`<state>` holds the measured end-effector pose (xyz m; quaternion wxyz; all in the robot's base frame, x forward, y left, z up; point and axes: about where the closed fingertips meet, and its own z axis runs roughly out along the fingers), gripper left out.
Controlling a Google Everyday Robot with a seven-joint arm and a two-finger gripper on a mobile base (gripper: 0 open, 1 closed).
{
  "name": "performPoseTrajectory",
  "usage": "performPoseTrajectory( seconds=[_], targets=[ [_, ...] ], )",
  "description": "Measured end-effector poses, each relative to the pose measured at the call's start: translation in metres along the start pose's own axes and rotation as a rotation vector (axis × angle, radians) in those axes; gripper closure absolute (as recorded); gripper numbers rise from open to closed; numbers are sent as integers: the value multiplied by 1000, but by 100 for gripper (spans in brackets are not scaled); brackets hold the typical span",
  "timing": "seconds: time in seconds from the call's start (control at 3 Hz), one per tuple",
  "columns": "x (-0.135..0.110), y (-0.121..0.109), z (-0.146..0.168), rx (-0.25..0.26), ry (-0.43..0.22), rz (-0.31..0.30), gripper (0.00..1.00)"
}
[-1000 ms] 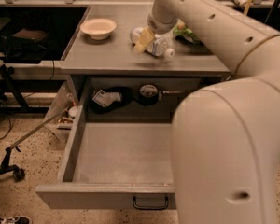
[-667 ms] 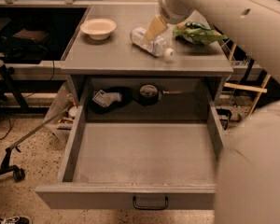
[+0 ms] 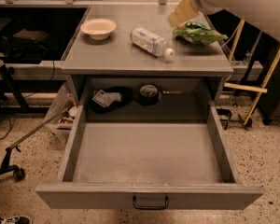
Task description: Pick blue plastic bottle from top drawer and place on counter
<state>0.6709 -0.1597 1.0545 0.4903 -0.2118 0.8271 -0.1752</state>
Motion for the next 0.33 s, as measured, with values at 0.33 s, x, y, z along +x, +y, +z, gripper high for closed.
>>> performPoseTrajectory(
  seconds=[0.33],
  targets=[
    [12,-12,-38,58,-9,26,0]
  ],
)
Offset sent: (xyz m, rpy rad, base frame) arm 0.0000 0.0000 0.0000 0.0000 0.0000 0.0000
